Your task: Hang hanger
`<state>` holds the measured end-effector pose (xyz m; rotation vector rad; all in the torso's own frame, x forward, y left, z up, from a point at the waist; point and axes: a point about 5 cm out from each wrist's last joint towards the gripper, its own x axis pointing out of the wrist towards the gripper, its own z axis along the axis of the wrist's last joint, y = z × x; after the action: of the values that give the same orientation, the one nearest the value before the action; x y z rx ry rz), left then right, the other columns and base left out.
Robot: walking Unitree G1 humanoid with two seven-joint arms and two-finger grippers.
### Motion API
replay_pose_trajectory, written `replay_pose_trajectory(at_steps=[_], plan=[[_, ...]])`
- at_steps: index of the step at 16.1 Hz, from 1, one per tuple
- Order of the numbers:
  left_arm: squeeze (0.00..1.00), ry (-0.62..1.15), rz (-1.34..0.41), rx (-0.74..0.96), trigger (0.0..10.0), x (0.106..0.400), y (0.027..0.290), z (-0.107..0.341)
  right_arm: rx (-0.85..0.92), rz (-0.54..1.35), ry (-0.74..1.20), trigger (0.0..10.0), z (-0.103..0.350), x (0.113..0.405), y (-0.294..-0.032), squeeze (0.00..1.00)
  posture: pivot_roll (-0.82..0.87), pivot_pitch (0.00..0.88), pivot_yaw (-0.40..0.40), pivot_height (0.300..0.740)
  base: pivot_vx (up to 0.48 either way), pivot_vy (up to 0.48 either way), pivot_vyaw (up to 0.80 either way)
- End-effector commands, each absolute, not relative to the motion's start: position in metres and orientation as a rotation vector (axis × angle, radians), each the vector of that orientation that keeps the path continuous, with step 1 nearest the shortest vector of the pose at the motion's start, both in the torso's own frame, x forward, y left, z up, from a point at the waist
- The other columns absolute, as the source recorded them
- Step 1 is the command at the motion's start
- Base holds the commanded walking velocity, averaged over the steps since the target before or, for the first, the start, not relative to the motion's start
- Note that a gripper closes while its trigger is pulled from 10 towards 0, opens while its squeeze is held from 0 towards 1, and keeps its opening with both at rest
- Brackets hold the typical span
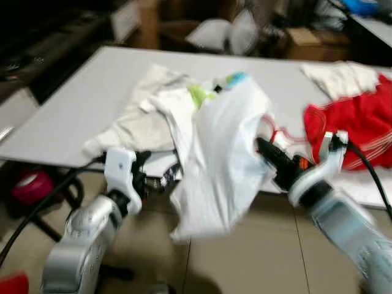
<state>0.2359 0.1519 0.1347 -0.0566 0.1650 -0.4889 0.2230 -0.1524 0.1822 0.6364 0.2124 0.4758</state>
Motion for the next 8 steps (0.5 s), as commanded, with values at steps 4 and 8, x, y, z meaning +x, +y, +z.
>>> replay_pose_trajectory(at_steps=[4, 8], plan=[[0.00, 0.169, -0.487, -0.018, 10.0, 0.230, 0.147, 0.134, 0.581, 0.676, 0.162, 10.0, 0.196, 0.203, -0.162, 0.00, -0.02, 0.000, 0.020, 0.740, 0.000, -0.428, 0.80], [0.00, 0.170, -0.495, -0.003, 10.0, 0.222, 0.146, 0.132, 0.517, 0.782, 0.152, 10.0, 0.199, 0.187, -0.172, 0.00, 0.00, 0.000, 0.007, 0.740, 0.000, -0.430, 0.80]])
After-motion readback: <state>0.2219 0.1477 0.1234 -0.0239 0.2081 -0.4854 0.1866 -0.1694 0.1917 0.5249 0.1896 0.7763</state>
